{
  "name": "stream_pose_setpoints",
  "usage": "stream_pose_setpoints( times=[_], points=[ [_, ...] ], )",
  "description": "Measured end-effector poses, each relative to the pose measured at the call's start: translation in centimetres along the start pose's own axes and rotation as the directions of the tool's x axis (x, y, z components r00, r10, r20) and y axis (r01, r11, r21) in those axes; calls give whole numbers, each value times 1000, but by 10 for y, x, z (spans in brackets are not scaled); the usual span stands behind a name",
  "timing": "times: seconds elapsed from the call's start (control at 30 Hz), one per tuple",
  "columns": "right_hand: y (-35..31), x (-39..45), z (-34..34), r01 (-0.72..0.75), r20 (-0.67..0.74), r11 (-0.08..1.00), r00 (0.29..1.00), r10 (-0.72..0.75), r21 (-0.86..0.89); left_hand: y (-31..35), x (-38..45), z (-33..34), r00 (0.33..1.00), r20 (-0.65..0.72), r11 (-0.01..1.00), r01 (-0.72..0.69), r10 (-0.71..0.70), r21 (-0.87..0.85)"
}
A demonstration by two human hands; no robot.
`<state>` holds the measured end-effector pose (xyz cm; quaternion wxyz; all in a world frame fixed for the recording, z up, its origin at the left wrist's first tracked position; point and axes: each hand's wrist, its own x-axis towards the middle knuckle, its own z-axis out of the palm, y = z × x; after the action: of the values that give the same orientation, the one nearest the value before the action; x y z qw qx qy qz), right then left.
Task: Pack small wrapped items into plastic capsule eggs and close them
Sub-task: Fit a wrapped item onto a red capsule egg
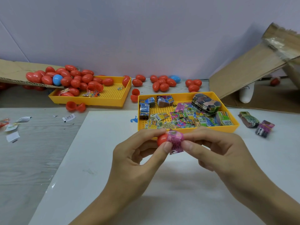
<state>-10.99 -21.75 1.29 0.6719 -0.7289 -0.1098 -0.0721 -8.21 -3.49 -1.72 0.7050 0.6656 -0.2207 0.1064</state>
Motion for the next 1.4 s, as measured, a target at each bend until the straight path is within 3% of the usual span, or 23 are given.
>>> stream_pose_setpoints(
  times=[0.1, 0.37, 0.73, 1.0, 1.23, 1.4],
  points=[
    [0, 2, -3, -45, 6, 996, 999, 45, 71, 1, 0, 0, 1000, 19, 1000, 6, -6, -1],
    [-3, 0, -2, 49, -39, 987, 998, -55, -150, 1, -1, -1, 986, 95, 983, -144, 133, 111],
    [-1, -4, 1, 107, -158, 963, 976, -149, -246, 6, 2, -2, 898, 116, 781, -427, 424, 456],
    [4, -5, 2, 105, -197, 941, 965, -175, -323, 9, 0, -1, 867, 111, 721, -469, 486, 511],
    [5, -7, 4, 172, -167, 894, 951, -261, -412, 7, -2, 1, 894, 96, 778, -431, 438, 458],
    [4, -7, 3, 278, -106, 855, 929, -356, -438, 6, -1, 0, 974, 56, 946, -228, 221, 232]
  ],
)
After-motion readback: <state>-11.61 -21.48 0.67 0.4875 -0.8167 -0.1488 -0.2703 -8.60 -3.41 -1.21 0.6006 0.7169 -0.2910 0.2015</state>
